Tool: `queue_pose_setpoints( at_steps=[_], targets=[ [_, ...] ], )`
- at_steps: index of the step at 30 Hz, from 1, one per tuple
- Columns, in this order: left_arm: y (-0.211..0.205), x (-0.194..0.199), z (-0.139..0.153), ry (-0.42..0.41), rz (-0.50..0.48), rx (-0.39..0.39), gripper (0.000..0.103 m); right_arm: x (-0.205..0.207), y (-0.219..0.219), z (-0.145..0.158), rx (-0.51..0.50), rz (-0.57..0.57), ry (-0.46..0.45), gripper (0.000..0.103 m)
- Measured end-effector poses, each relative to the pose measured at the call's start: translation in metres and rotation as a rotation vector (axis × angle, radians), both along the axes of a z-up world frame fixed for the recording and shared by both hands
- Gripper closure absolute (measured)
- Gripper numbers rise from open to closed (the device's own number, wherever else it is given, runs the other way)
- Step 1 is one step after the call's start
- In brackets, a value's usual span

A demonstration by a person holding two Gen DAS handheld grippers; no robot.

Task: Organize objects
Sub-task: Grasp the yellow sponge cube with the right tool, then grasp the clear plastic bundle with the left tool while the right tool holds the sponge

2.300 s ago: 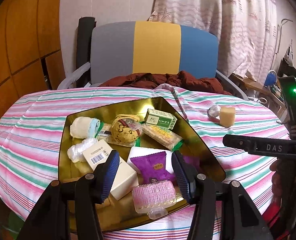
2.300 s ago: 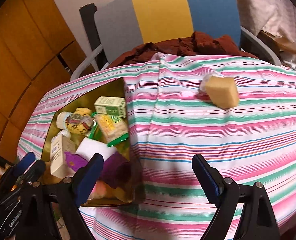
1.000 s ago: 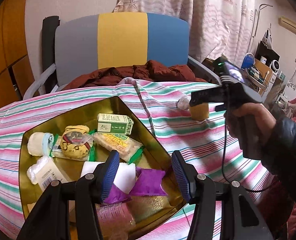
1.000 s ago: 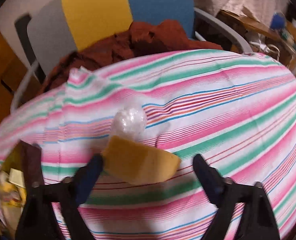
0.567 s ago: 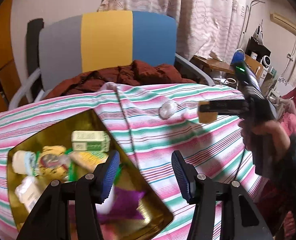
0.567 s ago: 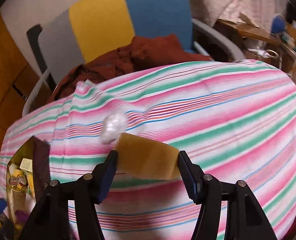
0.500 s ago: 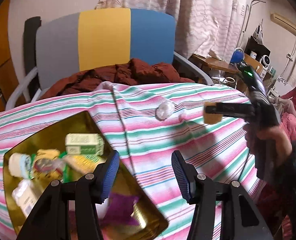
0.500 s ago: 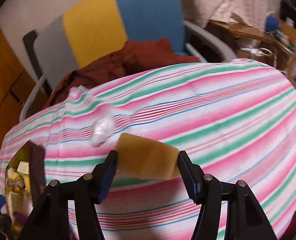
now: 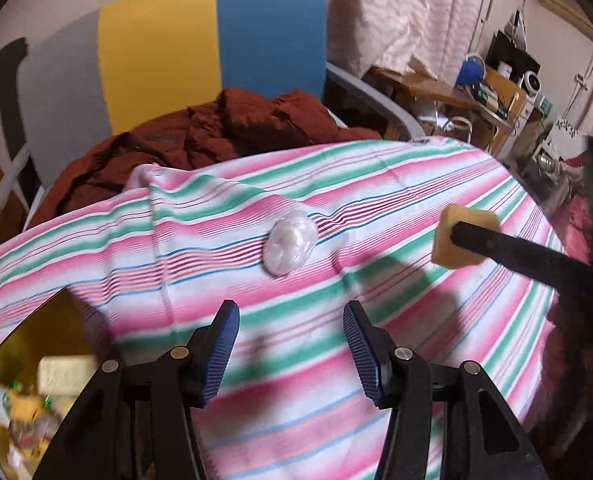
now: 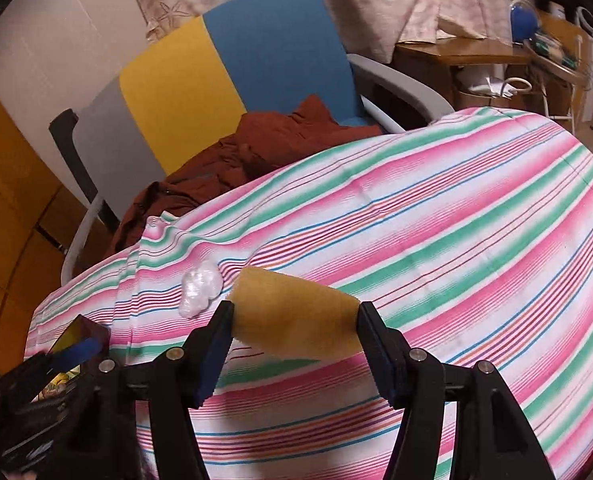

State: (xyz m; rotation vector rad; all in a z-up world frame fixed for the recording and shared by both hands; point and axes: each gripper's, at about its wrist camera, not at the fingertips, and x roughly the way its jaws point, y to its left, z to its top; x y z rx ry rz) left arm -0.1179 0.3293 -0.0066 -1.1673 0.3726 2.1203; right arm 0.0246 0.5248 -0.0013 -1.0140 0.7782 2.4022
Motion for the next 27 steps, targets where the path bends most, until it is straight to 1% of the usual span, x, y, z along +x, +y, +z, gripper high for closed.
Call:
queue_pose_setpoints(
  at_steps=[5,7,10,13,17,19,20,21,22,24,27],
  targets=[
    [0.033,-0.020,-0.017,0.004,-0.046,-0.043,0.048,0.004,0.003,0.002,-0.023,0.000,0.020,0.040],
    [0.042,-0.028,-0.023,-0.002,-0.064,-0.039,0.048,0.005,0.003,0.002,-0.027,0.000,0.018,0.040],
    [0.054,-0.037,-0.029,0.012,-0.076,-0.056,0.048,0.004,0.002,0.002,-0.031,0.003,0.018,0.040],
    [0.067,-0.042,-0.037,0.044,-0.111,-0.088,0.048,0.004,0.002,0.002,-0.037,0.001,0.013,0.040],
    [0.081,-0.052,-0.059,0.039,-0.127,-0.145,0.048,0.009,0.003,0.008,-0.024,-0.013,0.037,0.040],
    [0.085,-0.053,-0.066,0.050,-0.143,-0.156,0.048,0.010,0.005,0.010,-0.026,-0.019,0.048,0.040],
    [0.086,-0.055,-0.069,0.054,-0.144,-0.160,0.054,0.010,0.005,0.010,-0.026,-0.019,0.048,0.040],
    [0.086,-0.056,-0.071,0.049,-0.145,-0.169,0.063,0.009,0.005,0.010,-0.024,-0.016,0.047,0.040],
    [0.087,-0.057,-0.073,0.048,-0.150,-0.172,0.063,0.008,0.004,0.009,-0.022,-0.015,0.044,0.040],
    [0.086,-0.054,-0.070,0.062,-0.160,-0.153,0.067,0.005,0.004,0.005,-0.019,-0.009,0.024,0.040],
    [0.079,-0.046,-0.061,0.060,-0.146,-0.122,0.068,0.001,0.005,0.000,-0.016,0.001,0.001,0.040]
  ],
)
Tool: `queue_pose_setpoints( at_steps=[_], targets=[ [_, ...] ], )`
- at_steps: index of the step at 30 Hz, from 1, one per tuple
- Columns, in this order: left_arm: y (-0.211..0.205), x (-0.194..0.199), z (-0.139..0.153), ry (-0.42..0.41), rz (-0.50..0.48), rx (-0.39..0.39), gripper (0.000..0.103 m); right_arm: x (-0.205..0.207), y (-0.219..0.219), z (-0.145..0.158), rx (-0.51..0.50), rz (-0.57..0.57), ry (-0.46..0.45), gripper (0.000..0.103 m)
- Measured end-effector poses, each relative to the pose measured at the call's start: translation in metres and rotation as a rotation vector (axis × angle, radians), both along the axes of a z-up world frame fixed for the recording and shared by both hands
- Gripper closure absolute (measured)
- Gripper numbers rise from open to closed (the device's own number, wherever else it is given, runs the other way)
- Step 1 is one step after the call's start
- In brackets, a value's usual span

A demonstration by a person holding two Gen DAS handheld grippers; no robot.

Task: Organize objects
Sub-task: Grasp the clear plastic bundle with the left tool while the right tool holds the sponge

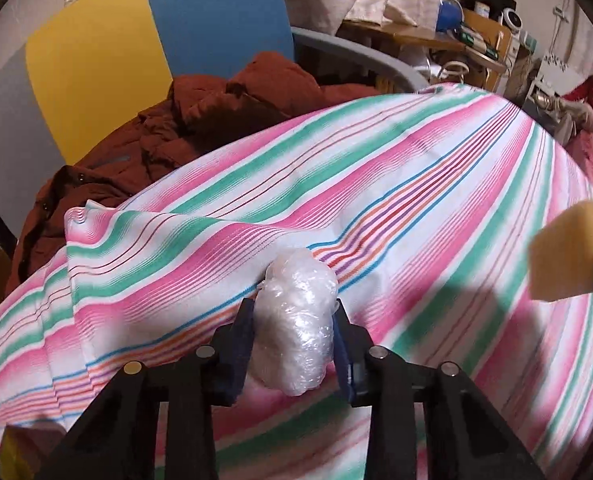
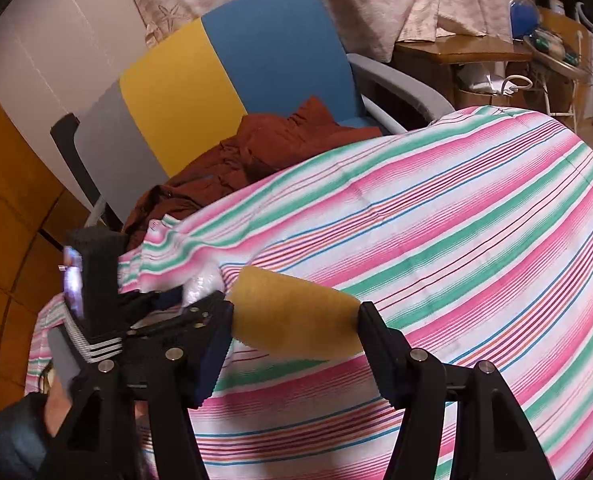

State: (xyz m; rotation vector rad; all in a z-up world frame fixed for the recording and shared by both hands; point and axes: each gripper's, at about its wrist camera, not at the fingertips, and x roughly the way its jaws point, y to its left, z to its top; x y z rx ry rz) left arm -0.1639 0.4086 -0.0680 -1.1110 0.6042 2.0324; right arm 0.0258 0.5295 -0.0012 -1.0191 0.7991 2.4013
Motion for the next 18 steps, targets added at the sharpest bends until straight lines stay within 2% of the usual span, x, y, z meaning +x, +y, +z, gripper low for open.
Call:
queue_pose_setpoints(
  at_steps=[5,10,15,18],
  targets=[
    [-0.024,0.026,0.030,-0.012,0.037,0.085,0.068,0.001,-0.003,0.002,0.013,0.020,0.013,0.040],
    [-0.057,0.061,0.068,-0.028,0.064,0.181,0.068,-0.008,-0.016,-0.004,0.034,0.088,-0.005,0.040],
    [-0.107,0.093,0.101,-0.034,0.110,0.263,0.068,-0.013,-0.033,-0.004,0.096,0.147,-0.006,0.040],
    [-0.142,0.103,0.117,-0.009,0.142,0.293,0.068,-0.016,-0.044,-0.005,0.132,0.178,-0.013,0.040]
  ],
)
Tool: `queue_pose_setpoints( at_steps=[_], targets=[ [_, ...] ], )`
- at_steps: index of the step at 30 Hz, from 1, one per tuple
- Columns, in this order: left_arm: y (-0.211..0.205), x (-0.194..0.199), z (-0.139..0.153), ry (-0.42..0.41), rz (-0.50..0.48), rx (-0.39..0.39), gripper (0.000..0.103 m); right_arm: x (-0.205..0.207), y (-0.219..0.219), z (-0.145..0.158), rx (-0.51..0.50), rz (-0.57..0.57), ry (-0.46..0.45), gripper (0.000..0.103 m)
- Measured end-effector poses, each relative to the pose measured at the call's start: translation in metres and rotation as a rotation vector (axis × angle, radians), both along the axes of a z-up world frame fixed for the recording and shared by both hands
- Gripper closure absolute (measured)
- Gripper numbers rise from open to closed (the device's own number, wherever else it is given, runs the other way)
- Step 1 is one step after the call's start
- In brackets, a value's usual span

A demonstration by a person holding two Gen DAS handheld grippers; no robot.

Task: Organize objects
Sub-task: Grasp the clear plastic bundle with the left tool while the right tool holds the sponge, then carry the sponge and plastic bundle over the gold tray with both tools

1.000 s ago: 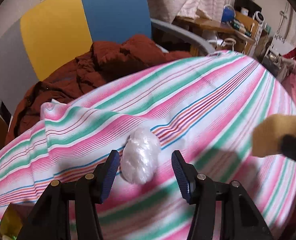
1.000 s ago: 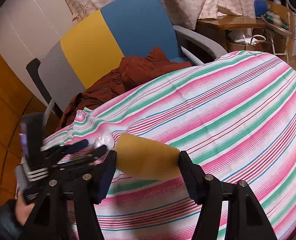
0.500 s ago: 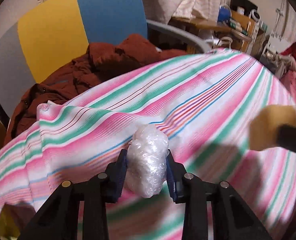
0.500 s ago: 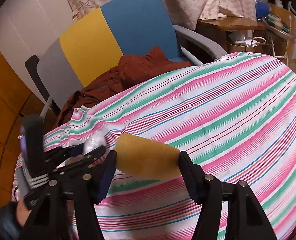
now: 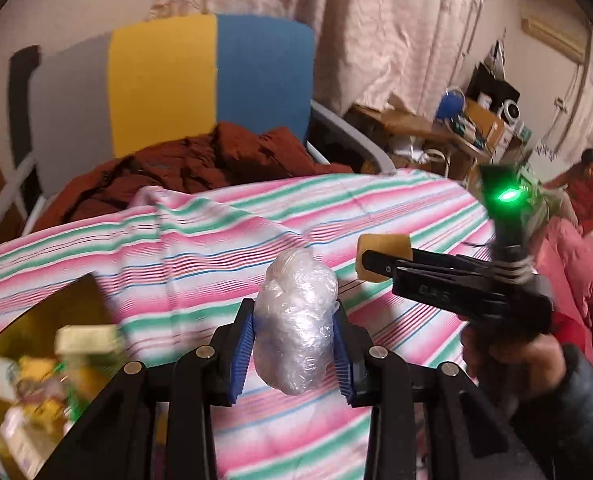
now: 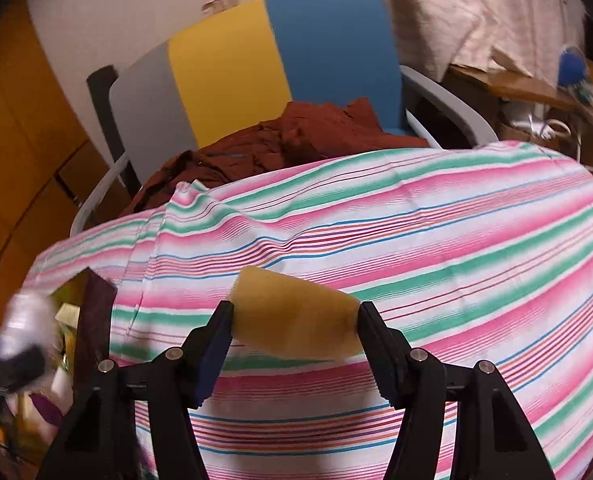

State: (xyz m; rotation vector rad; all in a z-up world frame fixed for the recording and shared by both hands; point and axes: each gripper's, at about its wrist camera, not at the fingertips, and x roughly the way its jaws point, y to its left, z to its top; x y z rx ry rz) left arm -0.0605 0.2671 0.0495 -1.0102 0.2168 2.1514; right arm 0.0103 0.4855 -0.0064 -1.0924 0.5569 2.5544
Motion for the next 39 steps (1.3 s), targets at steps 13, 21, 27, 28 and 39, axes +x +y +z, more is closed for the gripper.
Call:
queue_pose_setpoints(
  at_steps=[13,21,27,28,39],
  targets=[
    [-0.183,0.004,0.010,0.015,0.308,0.110,0.068,-0.014,-0.096,0.037,-0.002,0.214,0.034,0.040],
    [-0.259,0.001,-0.007,-0.014,0.457,0.157,0.068,-0.015,-0.205,0.056,-0.034,0.419,0.092,0.039],
    [-0.269,0.003,-0.018,-0.050,0.449,0.192,0.068,-0.038,-0.245,0.047,-0.064,0.411,0.071,0.034],
    [-0.269,0.002,-0.018,-0.052,0.442,0.195,0.067,-0.043,-0.248,0.046,-0.071,0.407,0.063,0.033],
    [-0.246,-0.021,-0.032,-0.119,0.429,0.205,0.053,-0.047,-0.251,0.027,-0.184,0.389,-0.001,0.018]
  ],
)
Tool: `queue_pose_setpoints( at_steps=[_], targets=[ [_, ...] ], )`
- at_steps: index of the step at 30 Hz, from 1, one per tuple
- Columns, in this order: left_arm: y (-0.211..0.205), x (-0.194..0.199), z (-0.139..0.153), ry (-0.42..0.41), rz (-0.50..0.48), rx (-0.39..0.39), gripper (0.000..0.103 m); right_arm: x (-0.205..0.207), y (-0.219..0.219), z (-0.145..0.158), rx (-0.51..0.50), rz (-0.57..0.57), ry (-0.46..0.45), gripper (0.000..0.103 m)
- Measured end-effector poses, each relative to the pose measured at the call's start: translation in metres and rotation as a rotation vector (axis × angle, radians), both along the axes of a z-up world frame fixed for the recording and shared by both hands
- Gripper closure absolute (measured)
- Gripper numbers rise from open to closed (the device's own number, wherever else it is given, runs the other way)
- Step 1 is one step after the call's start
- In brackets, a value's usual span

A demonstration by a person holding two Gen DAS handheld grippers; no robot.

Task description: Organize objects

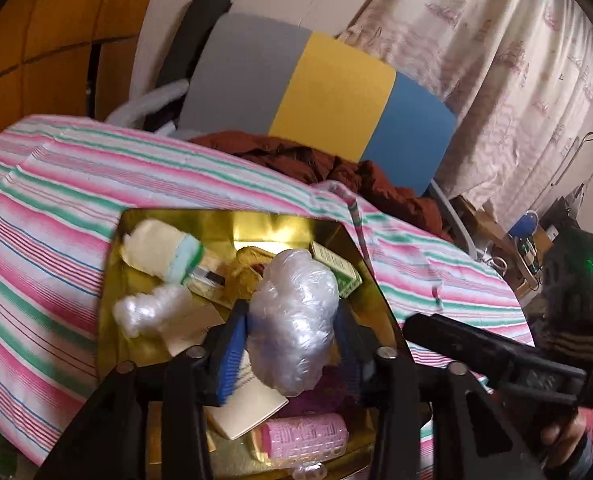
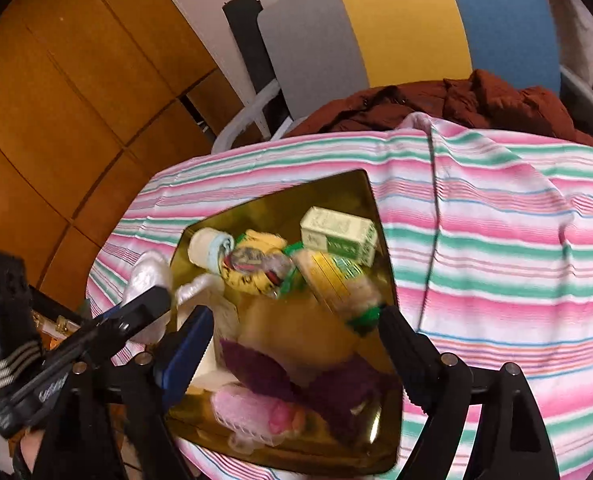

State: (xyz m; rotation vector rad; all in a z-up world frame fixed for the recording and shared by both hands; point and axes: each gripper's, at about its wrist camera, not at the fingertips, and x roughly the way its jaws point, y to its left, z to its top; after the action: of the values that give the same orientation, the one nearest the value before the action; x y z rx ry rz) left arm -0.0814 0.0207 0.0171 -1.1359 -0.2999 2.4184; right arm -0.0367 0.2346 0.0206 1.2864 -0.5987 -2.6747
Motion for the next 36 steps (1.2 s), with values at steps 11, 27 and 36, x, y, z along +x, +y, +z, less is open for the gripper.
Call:
queue_pose_setpoints(
  at_steps=[11,27,36],
  targets=[
    [0.006,0.003,-0.007,0.024,0.041,-0.097,0.051,0.023,-0.006,-0.004,0.079,-0.003,0.018,0.018],
    [-0.005,0.049,0.000,0.135,0.087,-0.229,0.050,0.044,-0.032,0.003,0.230,-0.009,0.067,0.017],
    [-0.002,0.064,0.003,0.167,0.131,-0.287,0.035,0.054,-0.044,-0.003,0.348,-0.057,0.085,0.016]
  ],
)
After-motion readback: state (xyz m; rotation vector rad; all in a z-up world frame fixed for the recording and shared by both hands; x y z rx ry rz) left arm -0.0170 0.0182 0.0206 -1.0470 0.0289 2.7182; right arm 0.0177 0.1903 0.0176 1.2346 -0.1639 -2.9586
